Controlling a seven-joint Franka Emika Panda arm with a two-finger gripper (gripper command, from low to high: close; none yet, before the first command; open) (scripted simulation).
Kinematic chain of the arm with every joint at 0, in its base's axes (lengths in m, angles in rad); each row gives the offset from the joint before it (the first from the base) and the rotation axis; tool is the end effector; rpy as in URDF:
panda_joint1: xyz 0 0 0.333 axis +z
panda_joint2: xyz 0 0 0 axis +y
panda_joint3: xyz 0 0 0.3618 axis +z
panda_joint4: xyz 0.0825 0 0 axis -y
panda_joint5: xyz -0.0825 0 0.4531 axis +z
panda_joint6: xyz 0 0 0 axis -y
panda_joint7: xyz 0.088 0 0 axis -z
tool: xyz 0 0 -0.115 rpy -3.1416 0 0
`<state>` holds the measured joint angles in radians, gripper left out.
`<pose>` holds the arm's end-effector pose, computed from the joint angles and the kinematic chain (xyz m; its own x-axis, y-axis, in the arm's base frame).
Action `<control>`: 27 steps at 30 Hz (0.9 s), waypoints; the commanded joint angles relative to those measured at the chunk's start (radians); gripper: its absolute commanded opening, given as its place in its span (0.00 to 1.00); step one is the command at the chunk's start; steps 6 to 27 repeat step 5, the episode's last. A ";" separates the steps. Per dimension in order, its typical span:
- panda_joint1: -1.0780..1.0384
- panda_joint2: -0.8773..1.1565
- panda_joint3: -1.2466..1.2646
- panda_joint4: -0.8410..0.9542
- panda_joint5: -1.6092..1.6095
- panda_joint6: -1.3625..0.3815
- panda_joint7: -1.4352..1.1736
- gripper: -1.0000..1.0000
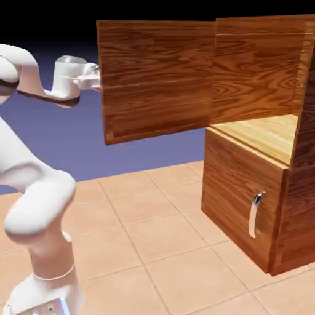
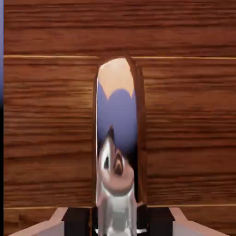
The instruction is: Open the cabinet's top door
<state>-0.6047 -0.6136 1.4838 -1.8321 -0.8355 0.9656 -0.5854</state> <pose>0.2850 0.4252 0.6079 0.7015 0.0914 -0.7068 0.7010 0.0909 0.7074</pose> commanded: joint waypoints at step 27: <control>-0.181 -0.077 0.116 0.137 0.050 -0.057 -0.055 0.00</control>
